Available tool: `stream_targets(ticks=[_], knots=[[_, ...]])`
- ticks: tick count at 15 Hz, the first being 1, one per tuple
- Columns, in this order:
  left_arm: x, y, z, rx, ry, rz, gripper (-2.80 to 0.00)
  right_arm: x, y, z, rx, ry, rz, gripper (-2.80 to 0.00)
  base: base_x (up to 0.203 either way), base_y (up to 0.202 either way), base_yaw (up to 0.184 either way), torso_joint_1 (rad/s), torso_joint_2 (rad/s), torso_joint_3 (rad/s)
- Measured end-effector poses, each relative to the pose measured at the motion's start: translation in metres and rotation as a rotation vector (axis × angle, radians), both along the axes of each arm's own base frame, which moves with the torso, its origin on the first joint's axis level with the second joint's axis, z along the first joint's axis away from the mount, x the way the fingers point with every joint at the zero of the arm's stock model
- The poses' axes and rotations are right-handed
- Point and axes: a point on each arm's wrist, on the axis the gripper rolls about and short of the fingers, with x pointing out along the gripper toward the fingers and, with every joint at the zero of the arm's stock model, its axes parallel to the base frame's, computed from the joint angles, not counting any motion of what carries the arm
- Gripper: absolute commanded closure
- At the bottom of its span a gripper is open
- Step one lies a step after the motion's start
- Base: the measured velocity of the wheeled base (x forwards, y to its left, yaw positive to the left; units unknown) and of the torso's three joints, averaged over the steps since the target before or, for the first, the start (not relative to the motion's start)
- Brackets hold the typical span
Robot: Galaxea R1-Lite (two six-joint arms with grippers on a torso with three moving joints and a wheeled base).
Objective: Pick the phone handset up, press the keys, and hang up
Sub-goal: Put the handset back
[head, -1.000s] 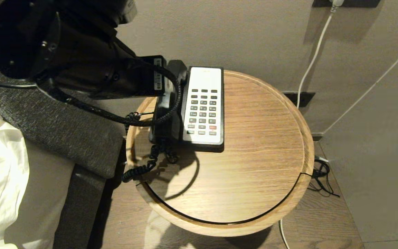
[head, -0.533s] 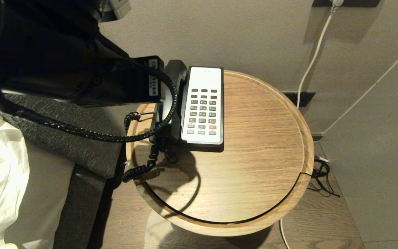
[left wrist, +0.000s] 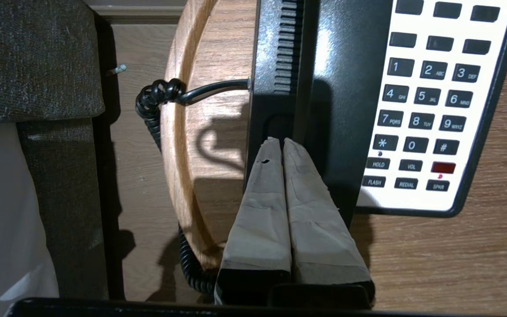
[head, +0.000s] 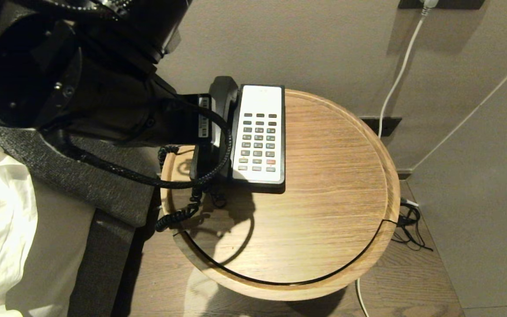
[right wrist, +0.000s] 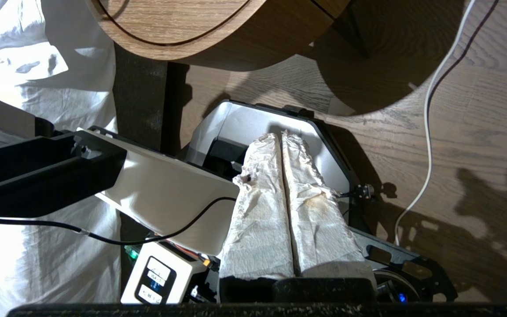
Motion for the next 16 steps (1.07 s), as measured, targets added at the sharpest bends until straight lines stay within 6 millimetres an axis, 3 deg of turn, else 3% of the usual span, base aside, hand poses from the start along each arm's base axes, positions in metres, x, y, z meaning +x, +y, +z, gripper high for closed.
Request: stream_targets(ticks=[16], knots=[[0.0087, -0.0058, -0.0045, 0.011, 0.009, 0.008, 0.0, 0.0002, 0.0003, -0.0014, -0.005, 0.005, 0.002, 0.0, 0.0, 0.0, 0.0, 0.0, 0.0, 0.0]])
